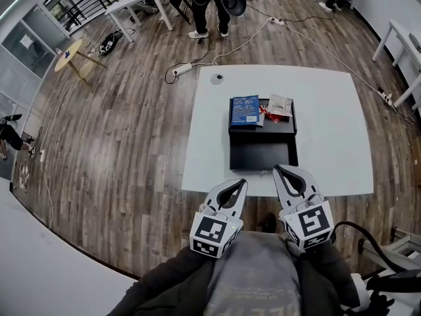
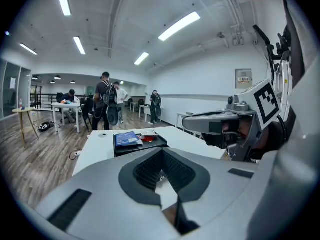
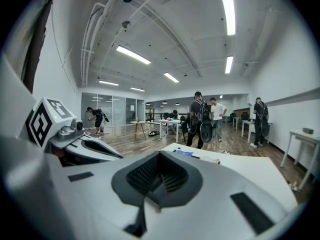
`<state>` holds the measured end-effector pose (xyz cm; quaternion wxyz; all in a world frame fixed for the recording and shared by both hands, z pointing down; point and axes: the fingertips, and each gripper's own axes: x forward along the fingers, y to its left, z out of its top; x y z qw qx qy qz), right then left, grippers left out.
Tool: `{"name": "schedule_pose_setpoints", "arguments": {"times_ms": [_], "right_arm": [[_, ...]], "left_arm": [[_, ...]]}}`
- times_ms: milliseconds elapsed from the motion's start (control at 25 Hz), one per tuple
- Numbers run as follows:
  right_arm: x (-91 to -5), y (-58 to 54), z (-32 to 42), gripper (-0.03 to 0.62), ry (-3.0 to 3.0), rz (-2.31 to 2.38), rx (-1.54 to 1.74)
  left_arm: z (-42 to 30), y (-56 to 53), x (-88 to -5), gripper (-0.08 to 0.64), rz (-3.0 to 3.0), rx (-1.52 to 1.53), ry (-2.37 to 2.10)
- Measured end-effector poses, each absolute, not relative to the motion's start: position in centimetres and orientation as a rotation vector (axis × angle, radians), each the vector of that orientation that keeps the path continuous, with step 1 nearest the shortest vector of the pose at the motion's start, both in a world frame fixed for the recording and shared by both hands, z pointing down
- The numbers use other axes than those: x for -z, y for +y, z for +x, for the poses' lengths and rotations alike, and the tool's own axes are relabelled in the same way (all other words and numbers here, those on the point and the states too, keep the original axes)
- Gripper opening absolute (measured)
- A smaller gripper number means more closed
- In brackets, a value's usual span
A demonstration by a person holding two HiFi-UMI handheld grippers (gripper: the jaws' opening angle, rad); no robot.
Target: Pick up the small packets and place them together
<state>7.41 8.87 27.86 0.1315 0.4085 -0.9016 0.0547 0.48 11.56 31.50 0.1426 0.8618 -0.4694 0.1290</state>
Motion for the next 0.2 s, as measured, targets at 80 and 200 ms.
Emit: {"name": "schedule_pose_setpoints", "arguments": {"times_ms": [80, 200], "right_arm": [[-27.88, 8.97, 7.39, 0.003, -2.617, 1.185, -0.160], [-27.93, 9.09, 7.34, 0.003, -2.619, 1.181, -0.162]], "left_arm": [[0.44, 11.69, -31.52, 0.003, 2.484, -0.372, -1.353], [0.39, 11.83, -31.58, 0.003, 2.481, -0.371, -1.354]]}}
